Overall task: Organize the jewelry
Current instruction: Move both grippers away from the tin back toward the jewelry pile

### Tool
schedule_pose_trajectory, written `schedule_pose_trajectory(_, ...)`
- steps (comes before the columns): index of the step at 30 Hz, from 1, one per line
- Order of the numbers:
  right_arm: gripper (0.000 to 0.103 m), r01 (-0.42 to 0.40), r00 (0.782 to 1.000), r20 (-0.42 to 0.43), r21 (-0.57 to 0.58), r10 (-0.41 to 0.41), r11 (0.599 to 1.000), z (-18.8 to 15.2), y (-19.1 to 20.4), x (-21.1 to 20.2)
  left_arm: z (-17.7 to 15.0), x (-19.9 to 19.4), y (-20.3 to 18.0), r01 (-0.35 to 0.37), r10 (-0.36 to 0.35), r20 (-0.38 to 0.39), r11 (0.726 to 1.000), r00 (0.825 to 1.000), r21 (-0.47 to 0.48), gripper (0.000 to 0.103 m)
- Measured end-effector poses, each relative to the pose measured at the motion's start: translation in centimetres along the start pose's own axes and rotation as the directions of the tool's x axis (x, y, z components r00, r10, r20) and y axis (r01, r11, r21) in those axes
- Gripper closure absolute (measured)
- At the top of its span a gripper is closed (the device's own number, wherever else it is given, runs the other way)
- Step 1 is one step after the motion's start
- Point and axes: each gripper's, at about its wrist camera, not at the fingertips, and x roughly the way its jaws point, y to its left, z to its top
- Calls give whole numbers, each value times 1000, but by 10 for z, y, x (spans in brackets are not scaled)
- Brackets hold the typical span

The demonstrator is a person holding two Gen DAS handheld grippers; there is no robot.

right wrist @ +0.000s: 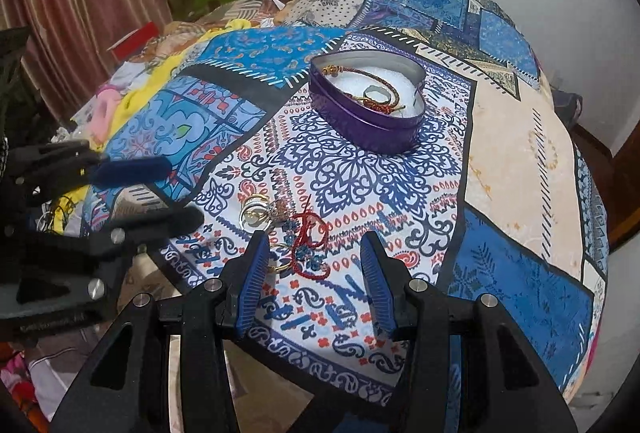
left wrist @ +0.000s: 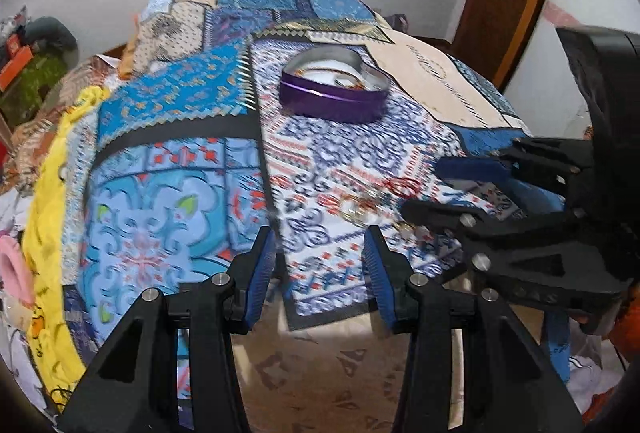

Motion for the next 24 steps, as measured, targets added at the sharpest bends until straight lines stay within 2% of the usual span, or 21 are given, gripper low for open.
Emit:
schedule_pose_trajectory(1,76,9,1000,-4,-6,-9,1000,0,0,1,-1,1,-2,14,-14,-7,1000,1000,2,58)
schedule_pose_trajectory(3,86,8,1000,-10,-1,-8,1000,0,-3,4,-1,4,-9,25,-25,-20,999,999,25,58)
schedule_pose_trajectory(4,87,2,1000,-7,9,-2,1000,0,-6,3,-1,6,-12,22,-21,-22,999,1000,34,58)
schedule_pose_trajectory(5,87,3,1000,-3,16,-3,1000,0,-9,2,-1,7,-14,19,-18,-19,999,1000,39,59)
schedule_pose_trajectory(8,88,31,999,14,27,-31,999,-1,-15,-4,0,13,-18,36,-35,-25,999,999,39,74)
schedule_pose_trajectory(10,88,41,999,24,35,-41,999,-2,-20,-9,0,19,-20,53,-51,-41,998,998,40,78)
schedule_pose_trajectory(18,87,55,997,45,30,-56,998,-4,-29,-28,7,29,-15,66,-66,-39,998,997,7,78)
schedule_pose_trajectory(24,83,36,998,53,37,-38,999,-3,-30,-27,13,35,-21,51,-49,-41,998,998,46,78)
